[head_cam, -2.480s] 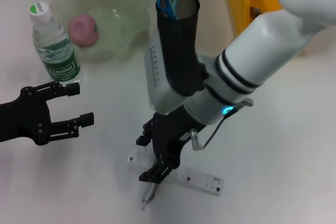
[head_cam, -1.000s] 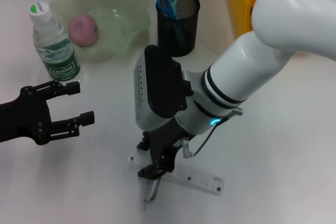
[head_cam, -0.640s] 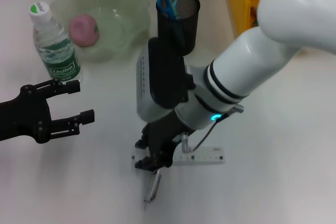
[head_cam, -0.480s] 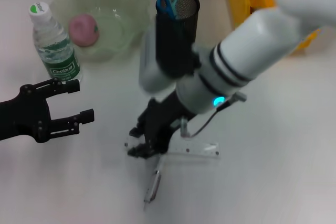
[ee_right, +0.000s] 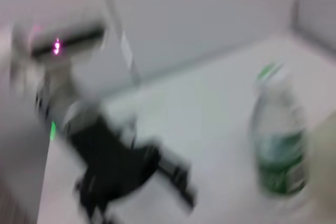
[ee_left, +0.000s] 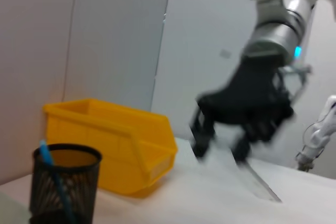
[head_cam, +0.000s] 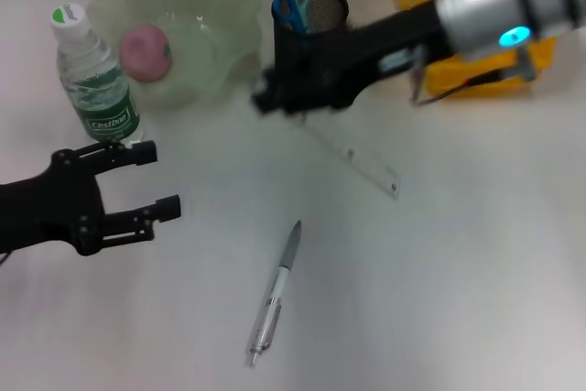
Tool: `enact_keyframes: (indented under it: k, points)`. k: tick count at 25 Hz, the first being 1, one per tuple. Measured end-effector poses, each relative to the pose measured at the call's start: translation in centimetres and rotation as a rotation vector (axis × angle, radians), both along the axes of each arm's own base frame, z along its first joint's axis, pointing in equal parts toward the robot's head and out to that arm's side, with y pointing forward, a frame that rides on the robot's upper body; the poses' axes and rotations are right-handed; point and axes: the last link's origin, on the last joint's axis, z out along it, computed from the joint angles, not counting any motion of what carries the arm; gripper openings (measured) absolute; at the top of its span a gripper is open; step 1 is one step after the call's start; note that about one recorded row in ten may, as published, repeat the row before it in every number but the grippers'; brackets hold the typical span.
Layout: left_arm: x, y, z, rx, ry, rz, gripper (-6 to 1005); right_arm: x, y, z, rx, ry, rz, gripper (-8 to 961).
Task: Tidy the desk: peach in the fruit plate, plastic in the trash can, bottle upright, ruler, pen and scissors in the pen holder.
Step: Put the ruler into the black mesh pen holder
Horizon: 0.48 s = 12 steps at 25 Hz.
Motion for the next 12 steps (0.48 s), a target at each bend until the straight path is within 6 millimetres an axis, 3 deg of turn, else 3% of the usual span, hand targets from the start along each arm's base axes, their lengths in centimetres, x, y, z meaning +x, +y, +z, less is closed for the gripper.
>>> enact_keyframes:
  k: [5, 6, 12]
  points:
    - [1.2, 0.0, -1.2, -0.019, -0.037, -0.027, 811, 3.1, -0.5, 3.7, 0.092, 0.241, -0.057, 381]
    - [1.6, 0.1, -1.8, -0.019, -0.047, -0.039, 811, 4.5, -1.0, 4.6, 0.152, 0.336, -0.052, 382]
    - [3.0, 0.5, -3.6, -0.013, -0.094, -0.077, 811, 6.6, -1.4, 5.8, 0.298, 0.545, -0.034, 391]
